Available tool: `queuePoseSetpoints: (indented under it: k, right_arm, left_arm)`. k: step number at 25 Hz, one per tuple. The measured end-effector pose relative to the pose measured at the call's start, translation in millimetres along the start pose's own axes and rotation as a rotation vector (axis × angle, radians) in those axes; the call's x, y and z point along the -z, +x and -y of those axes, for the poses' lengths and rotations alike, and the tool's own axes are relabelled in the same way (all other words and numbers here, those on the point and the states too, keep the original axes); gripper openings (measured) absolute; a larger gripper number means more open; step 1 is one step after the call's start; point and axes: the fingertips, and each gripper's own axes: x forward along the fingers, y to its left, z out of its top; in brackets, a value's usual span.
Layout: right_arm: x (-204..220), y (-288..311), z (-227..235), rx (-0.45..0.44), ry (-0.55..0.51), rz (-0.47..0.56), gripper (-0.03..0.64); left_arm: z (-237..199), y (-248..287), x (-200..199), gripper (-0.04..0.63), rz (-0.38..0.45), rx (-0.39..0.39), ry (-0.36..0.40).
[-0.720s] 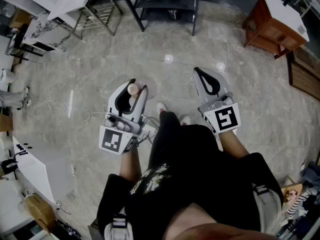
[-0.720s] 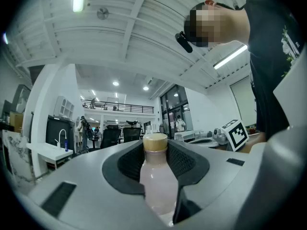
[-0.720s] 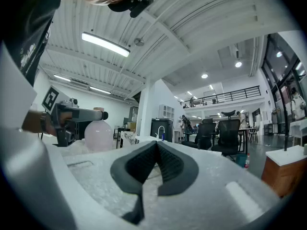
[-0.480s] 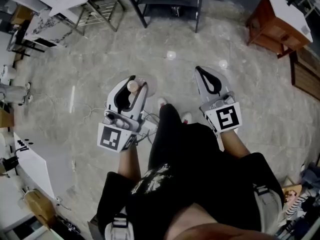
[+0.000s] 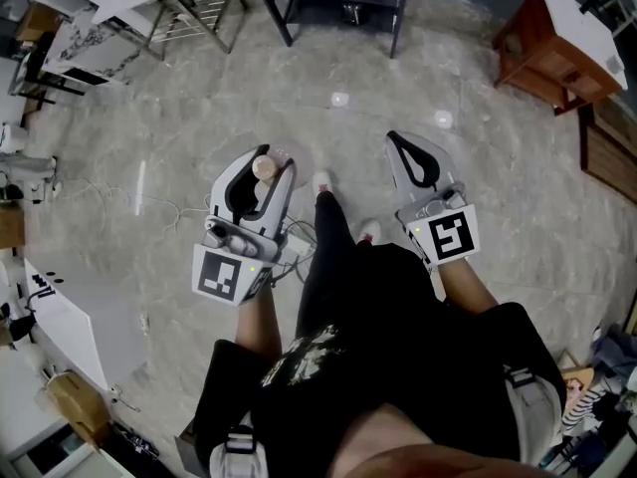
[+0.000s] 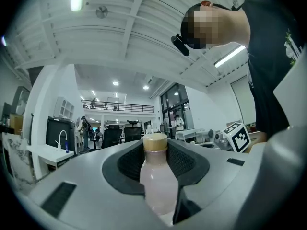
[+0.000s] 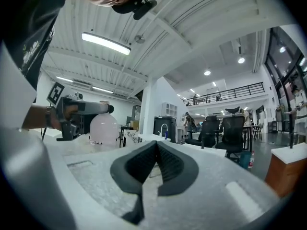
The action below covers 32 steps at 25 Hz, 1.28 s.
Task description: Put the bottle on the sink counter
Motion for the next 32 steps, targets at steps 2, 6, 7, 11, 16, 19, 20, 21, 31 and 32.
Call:
queuePoseSetpoints:
  k: [2,6,7,11,16,19,20,21,31,32]
  right_arm:
    - [2,9,4,0.006,-0.011,0.001,-0.006]
    - [2,28,16,0.021,-0.012,-0.018,-0.006]
    - [0,33,20,0.027,-0.018,-0.016,-0.005]
    - [-7,60,31,0.045,-0.042,0.002,-0.005]
    - [-26,93,45,0.086,-0.070,0.021,-0.005]
    - [-32,116,54,0.093,-0.083,0.027,-0.005]
    - [-32,125,54,0.093,-0.086,0.023,-0.005]
    - [-33,134,54,0.092,-0.086,0.018,-0.005]
    - [-43,207,69,0.150,-0.068,0.035,-0.005]
    - [-44,215,69,0.152,-0.070,0.042,-0.005]
  left_arm:
    - [-9,4,0,0.149,0.010,0.000,-0.010]
    - [-32,17,0,0.149,0.027,0.007,-0.031]
    - [-38,20,-1,0.149,0.029,0.008,-0.030]
    - [-64,35,-2,0.149,0.051,0.026,-0.035]
    - [-93,58,-2,0.149,0.035,0.036,-0.051]
    - [-108,73,-13,0.149,0.100,0.064,-0.023]
    - [-115,75,-13,0.149,0.102,0.069,-0.021]
    - [-123,77,-10,0.149,0.094,0.074,-0.023]
    - [-196,110,7,0.149,0.003,0.121,-0.042]
    - [-203,112,10,0.149,-0.009,0.127,-0.042]
